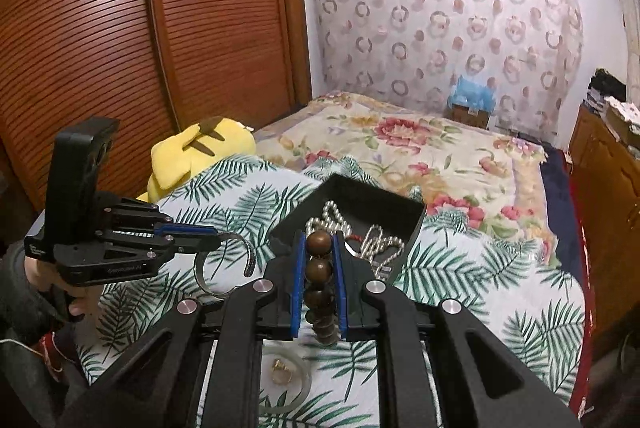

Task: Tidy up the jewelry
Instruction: 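Grasp the brown wooden bead bracelet with the right tool while the left grasps the silver bangle, then carry the bead bracelet and silver bangle over the black box and open both tools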

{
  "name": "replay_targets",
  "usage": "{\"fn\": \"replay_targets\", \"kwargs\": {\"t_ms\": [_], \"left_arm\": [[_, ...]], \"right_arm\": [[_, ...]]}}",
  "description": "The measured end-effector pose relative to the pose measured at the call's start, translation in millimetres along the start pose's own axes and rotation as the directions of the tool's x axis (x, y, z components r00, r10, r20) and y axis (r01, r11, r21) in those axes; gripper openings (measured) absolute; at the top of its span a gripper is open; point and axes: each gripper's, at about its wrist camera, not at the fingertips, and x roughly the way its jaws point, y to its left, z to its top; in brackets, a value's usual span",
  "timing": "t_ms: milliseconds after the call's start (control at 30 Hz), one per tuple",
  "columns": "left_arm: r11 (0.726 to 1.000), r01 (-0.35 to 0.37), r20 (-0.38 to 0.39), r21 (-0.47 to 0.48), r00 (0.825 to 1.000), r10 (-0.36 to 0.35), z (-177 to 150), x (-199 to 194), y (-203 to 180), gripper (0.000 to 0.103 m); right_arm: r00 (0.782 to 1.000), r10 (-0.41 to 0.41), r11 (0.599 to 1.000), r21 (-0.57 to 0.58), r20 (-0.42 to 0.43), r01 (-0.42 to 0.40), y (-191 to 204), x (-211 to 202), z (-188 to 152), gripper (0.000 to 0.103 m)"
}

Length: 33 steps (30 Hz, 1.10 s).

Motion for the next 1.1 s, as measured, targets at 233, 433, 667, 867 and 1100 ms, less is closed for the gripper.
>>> {"fn": "replay_targets", "kwargs": {"t_ms": [233,433,667,867,1100], "left_arm": [[1.0,-0.005,0.048,-0.011,0.999,0.005,24,0,4,0.005],[1.0,-0.006,0.067,-0.007,0.998,0.007,43,13,5,0.005],[1.0,-0.022,0.07,-0.001,0.997,0.022,57,32,6,0.005],[0.999,-0.034,0.06,0.009,0.998,0.034,65,48,3,0.005],[0.999,-0.048,0.052,0.007,0.997,0.048,74,62,3,0.005]], "right_arm": [[0.999,-0.003,1.0,-0.02,0.043,0.004,-8,3,27,0.015],[0.997,0.029,0.999,-0.016,0.076,-0.028,-15,14,42,0.015],[0.999,0.035,0.999,-0.036,0.025,-0.034,-17,46,38,0.015],[0.998,0.051,0.999,-0.001,-0.028,-0.051,-26,70,27,0.015],[0.998,0.043,0.998,0.047,-0.055,-0.04,-41,79,16,0.028]]}}
